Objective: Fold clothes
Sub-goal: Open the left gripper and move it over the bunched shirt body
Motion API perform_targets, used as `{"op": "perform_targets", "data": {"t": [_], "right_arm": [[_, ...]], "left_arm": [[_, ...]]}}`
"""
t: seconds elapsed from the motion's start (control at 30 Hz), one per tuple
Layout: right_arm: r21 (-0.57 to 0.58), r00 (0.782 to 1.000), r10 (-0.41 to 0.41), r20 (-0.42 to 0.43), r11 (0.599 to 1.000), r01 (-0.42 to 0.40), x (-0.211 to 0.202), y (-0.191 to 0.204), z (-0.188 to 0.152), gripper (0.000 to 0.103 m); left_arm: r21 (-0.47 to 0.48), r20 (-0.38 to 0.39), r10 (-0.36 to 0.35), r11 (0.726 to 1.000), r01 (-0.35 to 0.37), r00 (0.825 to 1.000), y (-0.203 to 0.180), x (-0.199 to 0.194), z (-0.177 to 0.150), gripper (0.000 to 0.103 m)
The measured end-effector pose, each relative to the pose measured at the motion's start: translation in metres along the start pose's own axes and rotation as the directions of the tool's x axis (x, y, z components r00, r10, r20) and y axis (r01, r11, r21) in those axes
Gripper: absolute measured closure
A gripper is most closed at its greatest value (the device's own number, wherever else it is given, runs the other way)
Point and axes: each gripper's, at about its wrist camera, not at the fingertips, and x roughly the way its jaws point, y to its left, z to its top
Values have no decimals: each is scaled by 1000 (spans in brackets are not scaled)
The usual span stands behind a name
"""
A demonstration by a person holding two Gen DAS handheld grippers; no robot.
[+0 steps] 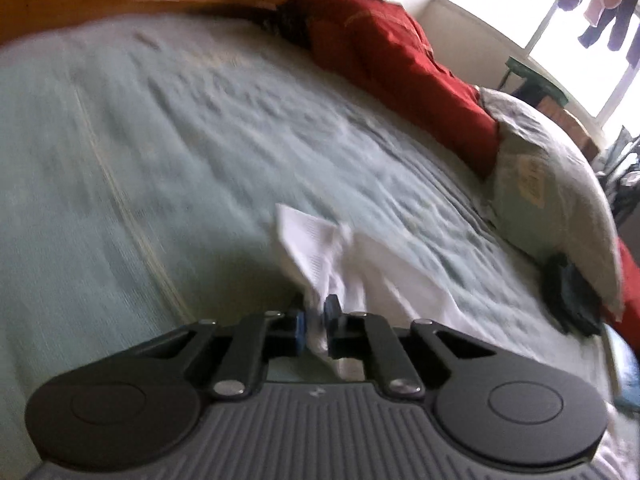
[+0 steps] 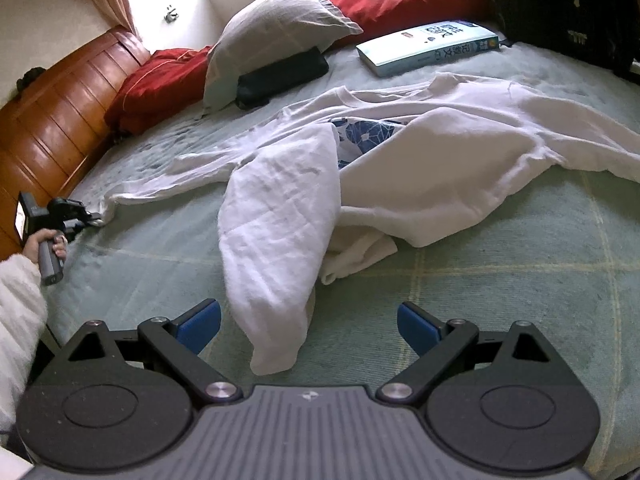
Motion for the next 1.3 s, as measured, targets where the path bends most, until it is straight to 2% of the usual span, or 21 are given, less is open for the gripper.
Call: {"op": "perform_targets", "data": {"t": [0.1, 0.17, 0.23, 0.33, 0.37, 0.43, 0.53, 0.6, 0.67, 0.77, 0.8, 0.9, 0.97, 1.1, 1.2, 1.3], "right_arm": [[-4, 1000, -5, 10, 1000, 5, -3, 0, 1, 6], [-1, 1000, -7, 13, 1000, 7, -3, -1, 0, 6], [1, 1000, -5, 11, 1000, 5, -3, -1, -1, 6], [-10, 1000, -4, 13, 1000, 4, -7, 1, -3, 6], [-19, 1000, -9, 20, 1000, 9, -10, 2, -4, 6], [-38, 999, -20, 33, 999, 21, -16, 4, -6, 5], [-43, 998, -40, 43, 998, 42, -23, 3, -10, 4], [-51, 997, -56, 46, 997, 59, -28, 1, -13, 3], [-64, 995, -86, 53, 994, 90, -33, 0, -19, 0], [-76, 990, -117, 73, 989, 123, -41, -4, -25, 0], [-74, 989, -123, 78, 989, 129, -44, -7, -28, 0], [-56, 986, -138, 91, 988, 144, -52, -18, -34, 0], [-40, 984, -149, 99, 987, 153, -57, -26, -38, 0], [-10, 980, -164, 113, 986, 166, -65, -39, -49, 0], [0, 982, -146, 120, 989, 147, -69, -45, -54, 0], [10, 982, -140, 125, 990, 140, -70, -52, -58, 0]], "left_arm": [[42, 23, 48, 998, -49, 999, 0, -10, 14, 96], [66, 15, 63, 996, -64, 998, -1, -15, 19, 92], [109, 40, 105, 988, -109, 994, -6, -24, 16, 91], [204, 51, 152, 966, -160, 987, -15, -34, 8, 71], [226, 51, 151, 961, -159, 987, -18, -38, 5, 65], [268, 53, 147, 951, -156, 988, -24, -47, -2, 64], [341, 38, 123, 931, -129, 992, -39, -60, -17, 52], [405, 18, 93, 910, -93, 995, -52, -73, -35, 42], [464, -7, 54, 885, -45, 999, -66, -89, -56, 39], [547, -51, -20, 836, 44, 999, -88, -114, -93, 30], [575, -69, -46, 815, 78, 997, -96, -122, -107, 26], [647, -130, -106, 744, 166, 986, -122, -147, -155, 24], [687, -173, -141, 692, 222, 975, -139, -161, -185, 24], [726, -223, -207, 617, 305, 952, -166, -192, -237, 22], [742, -264, -263, 559, 370, 928, -183, -212, -274, 21], [777, -284, -310, 480, 408, 907, -199, -229, -315, 21]]}}
